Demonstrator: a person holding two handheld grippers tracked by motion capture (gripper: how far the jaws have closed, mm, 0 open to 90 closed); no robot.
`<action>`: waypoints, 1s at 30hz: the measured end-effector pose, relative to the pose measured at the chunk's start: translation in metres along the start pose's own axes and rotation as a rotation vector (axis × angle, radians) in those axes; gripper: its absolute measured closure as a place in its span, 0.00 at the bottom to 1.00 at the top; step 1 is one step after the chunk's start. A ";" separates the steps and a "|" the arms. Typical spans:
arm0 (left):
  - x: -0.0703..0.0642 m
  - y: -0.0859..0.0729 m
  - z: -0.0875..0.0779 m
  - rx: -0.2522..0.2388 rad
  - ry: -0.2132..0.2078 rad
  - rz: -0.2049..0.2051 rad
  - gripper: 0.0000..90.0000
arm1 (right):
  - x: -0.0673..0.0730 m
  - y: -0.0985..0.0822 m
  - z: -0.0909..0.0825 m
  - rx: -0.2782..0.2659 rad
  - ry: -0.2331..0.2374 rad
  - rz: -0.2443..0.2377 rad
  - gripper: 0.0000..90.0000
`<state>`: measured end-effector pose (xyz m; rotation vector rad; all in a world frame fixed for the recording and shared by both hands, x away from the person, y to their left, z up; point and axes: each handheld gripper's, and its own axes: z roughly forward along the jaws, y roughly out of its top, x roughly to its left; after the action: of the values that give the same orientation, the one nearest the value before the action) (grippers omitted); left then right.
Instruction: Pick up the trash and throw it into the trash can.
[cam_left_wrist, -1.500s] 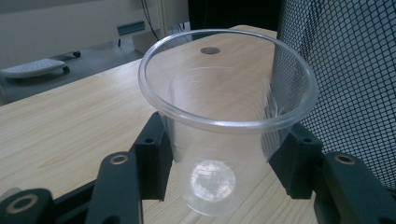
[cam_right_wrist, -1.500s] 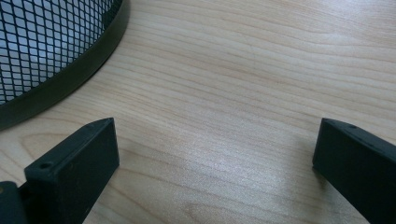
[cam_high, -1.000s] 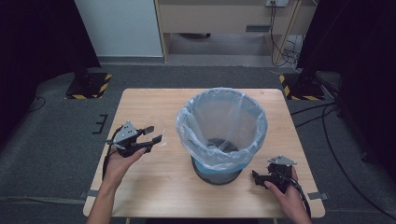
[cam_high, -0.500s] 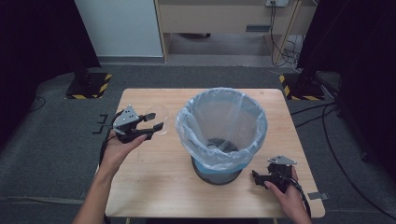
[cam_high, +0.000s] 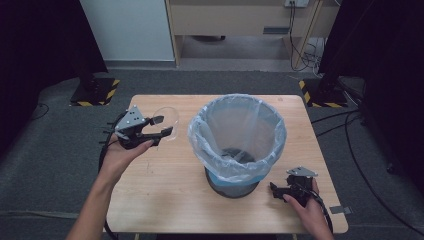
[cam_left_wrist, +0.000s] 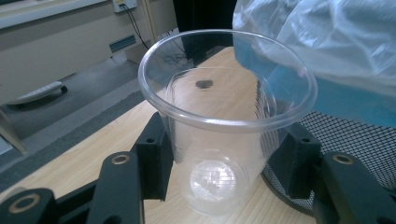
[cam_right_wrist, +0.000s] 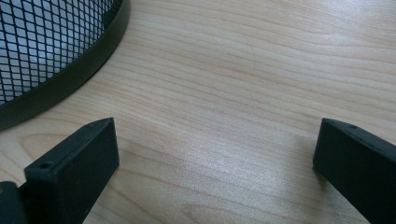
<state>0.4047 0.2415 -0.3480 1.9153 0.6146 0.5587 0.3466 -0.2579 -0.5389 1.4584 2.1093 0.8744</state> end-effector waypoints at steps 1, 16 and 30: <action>0.000 0.005 -0.002 0.004 0.000 0.010 0.51 | 0.000 0.000 0.000 0.000 0.000 0.000 0.00; 0.001 0.070 -0.013 -0.051 -0.024 0.066 0.50 | 0.000 0.000 0.000 0.000 0.000 0.000 0.00; -0.008 0.095 -0.013 -0.055 -0.032 0.102 0.50 | 0.000 0.000 0.000 0.000 0.000 -0.001 0.00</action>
<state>0.4067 0.2104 -0.2574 1.9082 0.4785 0.6024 0.3465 -0.2578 -0.5389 1.4571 2.1094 0.8740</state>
